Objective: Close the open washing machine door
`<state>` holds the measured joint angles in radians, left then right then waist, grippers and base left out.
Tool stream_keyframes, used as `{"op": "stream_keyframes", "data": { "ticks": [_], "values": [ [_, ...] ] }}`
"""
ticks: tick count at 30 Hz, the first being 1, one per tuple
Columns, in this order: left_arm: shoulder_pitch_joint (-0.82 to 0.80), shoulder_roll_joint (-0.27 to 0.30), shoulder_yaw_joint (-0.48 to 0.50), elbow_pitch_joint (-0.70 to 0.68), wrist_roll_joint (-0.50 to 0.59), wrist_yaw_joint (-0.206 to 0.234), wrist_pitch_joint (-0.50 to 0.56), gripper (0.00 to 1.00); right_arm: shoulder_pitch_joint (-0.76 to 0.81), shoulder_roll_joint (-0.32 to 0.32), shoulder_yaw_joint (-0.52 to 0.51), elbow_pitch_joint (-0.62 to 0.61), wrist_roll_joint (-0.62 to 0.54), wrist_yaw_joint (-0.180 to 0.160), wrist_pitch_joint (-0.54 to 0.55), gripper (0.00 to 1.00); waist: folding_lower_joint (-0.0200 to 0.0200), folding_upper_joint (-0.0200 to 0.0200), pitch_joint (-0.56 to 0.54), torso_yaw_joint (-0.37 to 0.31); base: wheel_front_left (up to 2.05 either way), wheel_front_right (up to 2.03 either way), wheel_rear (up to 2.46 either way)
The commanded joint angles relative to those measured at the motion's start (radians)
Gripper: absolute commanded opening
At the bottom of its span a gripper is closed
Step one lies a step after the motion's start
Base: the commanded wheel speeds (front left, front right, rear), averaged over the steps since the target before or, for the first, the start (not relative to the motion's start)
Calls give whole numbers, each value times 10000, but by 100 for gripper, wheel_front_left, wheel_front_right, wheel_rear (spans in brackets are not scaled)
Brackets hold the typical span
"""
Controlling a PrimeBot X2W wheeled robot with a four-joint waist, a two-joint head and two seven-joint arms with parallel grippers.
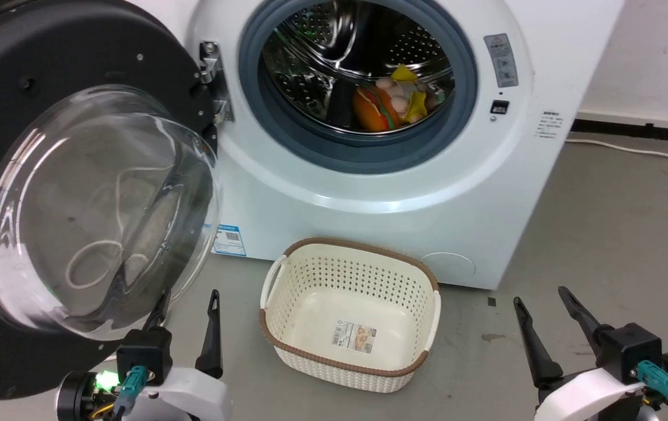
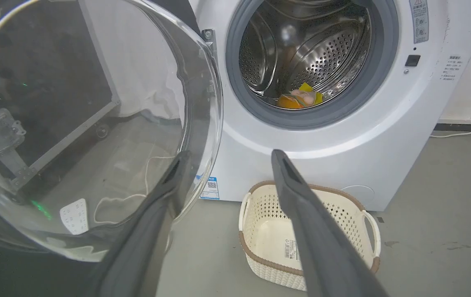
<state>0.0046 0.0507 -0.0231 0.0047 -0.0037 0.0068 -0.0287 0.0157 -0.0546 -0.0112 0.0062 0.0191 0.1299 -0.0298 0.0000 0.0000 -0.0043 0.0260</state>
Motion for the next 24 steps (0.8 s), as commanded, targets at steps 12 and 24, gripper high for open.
{"op": "stream_keyframes", "data": {
  "ticks": [12,24],
  "values": [
    [-1,32,-137,-73,-100,8,-343,100,227,10,169,-70,190,2,-334,100,0,0,-116,870,0,0,0],
    [170,34,-32,-419,-146,177,-573,100,-9,14,644,65,148,3,-564,100,0,0,9,1422,0,0,0]
  ]
}}
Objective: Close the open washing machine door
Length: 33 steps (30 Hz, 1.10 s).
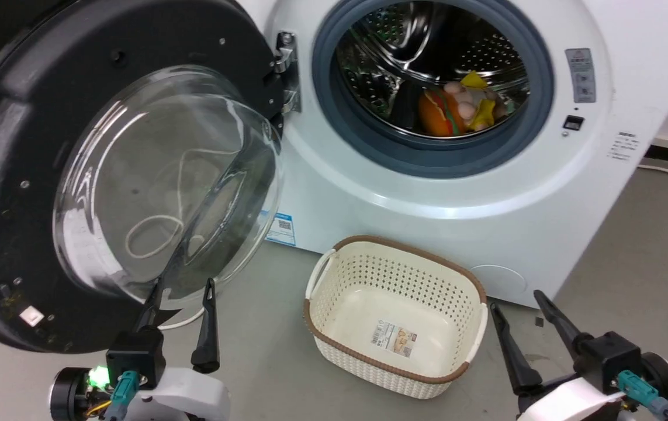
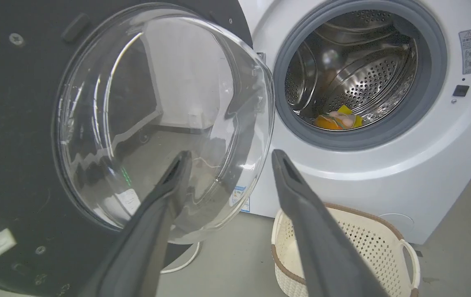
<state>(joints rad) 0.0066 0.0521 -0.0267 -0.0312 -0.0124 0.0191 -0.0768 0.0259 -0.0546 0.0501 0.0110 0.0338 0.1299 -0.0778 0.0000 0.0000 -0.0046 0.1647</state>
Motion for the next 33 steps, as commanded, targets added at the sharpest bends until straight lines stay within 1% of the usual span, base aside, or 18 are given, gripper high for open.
{"op": "stream_keyframes", "data": {
  "ticks": [1,15,25,26,28,33],
  "values": [
    [187,18,23,-134,-70,91,-134,100,-165,4,127,50,1,3,-127,100,0,0,26,127,0,0,0],
    [354,1,87,-439,-162,259,-405,100,-326,-63,523,182,101,4,-397,100,0,0,84,698,0,0,0],
    [395,-6,180,-553,-299,294,-614,100,-243,-57,591,210,172,4,-606,100,0,0,52,1092,0,0,0],
    [400,-7,180,-554,-326,265,-635,56,-234,-51,572,204,187,4,-627,100,0,0,50,1131,0,0,0],
    [405,3,165,-539,-383,139,-677,0,-214,-40,547,190,199,4,-669,100,0,0,47,1211,0,0,0],
    [206,255,320,-772,-301,-54,-781,0,-85,-10,478,118,217,5,-773,100,0,0,63,1430,0,0,0]
  ]
}}
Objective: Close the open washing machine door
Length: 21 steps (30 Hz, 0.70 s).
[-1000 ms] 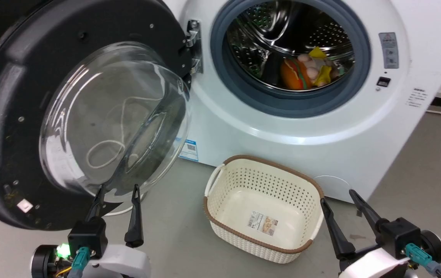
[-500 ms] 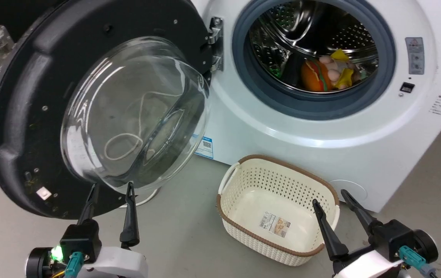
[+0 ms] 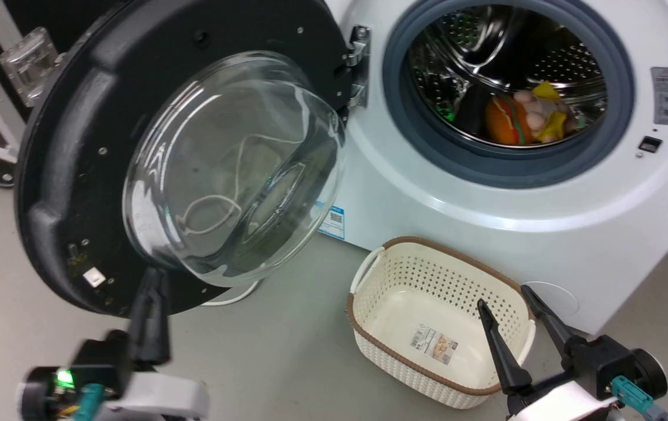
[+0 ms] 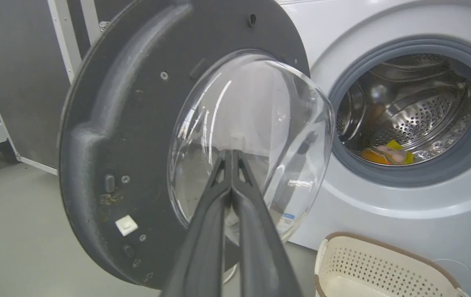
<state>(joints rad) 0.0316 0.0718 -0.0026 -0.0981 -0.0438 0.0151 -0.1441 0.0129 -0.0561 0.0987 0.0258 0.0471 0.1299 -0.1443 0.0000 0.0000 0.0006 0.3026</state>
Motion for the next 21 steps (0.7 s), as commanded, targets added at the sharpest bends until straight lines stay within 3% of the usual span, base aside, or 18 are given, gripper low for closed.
{"op": "stream_keyframes", "data": {
  "ticks": [1,5,14,21],
  "values": [
    [-126,82,159,-195,-52,-41,-129,0,89,10,-28,-43,87,5,-128,100,0,0,20,101,0,0,0],
    [-651,213,696,-545,-646,-260,-212,0,275,24,-111,-123,63,5,-212,100,0,0,119,305,0,0,0],
    [-3121,1349,2573,176,-2998,-519,506,0,251,-111,-16,-261,-33,6,-400,100,0,0,657,353,0,0,0],
    [-4979,2178,3979,2213,-5113,119,2172,0,35,-251,124,-275,87,6,-546,100,0,0,972,263,0,0,0]
  ]
}}
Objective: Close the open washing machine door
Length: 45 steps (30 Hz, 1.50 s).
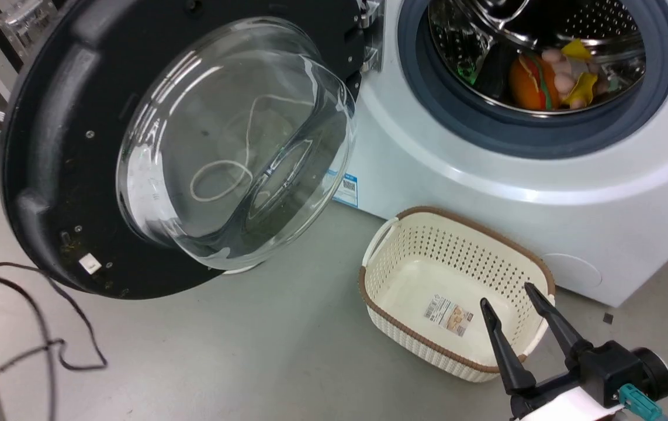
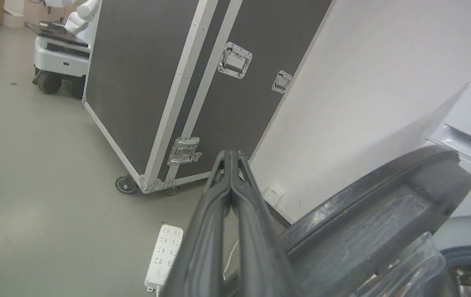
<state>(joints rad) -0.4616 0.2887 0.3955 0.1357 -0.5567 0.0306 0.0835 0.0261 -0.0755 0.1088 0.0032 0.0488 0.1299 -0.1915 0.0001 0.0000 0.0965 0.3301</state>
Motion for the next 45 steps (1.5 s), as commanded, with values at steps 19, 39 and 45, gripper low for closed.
{"op": "stream_keyframes", "data": {
  "ticks": [19,39,45],
  "values": [
    [-1605,-428,1431,2289,-5525,293,6056,0,-140,-197,192,95,216,7,-471,100,-1,0,234,324,0,0,0],
    [1838,-2359,25,-1334,-8236,322,8919,0,318,208,-782,411,190,8,-703,100,-1,0,-972,348,0,0,0],
    [3320,-2380,-2180,-1961,-9907,438,7425,0,408,242,-1059,469,90,8,-703,100,-1,0,-1125,-175,0,0,0]
  ]
}}
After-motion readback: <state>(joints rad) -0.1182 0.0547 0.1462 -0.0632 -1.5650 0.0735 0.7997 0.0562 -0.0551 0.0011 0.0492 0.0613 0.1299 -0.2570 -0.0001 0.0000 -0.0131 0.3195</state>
